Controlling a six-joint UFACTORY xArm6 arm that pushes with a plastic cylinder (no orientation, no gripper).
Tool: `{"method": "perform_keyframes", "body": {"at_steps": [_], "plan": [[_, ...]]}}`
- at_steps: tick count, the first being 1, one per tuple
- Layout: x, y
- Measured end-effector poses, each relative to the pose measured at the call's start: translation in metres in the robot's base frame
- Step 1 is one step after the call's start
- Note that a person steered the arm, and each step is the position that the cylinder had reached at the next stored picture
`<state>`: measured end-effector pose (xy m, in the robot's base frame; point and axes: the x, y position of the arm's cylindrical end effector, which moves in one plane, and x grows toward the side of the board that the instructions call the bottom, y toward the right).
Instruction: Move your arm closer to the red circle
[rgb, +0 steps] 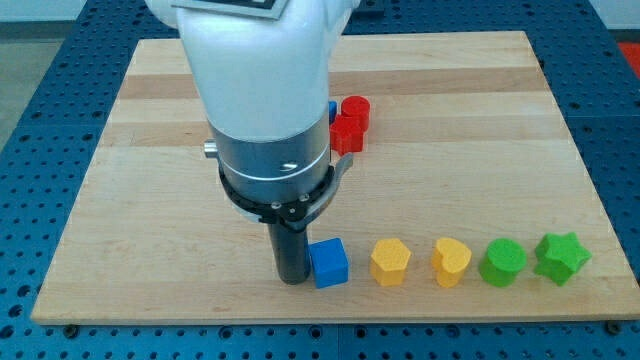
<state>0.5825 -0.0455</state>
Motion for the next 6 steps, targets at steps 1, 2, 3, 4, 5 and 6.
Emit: {"method": "perform_keyframes", "body": {"at_steps": [1,2,3,4,5,6], "plan": [[-0.021,-0.016],[-0.058,-0.02],[-0.077,-0.006],[-0.085,0.035],[-0.099,0.084],[-0.134,0.112]]}}
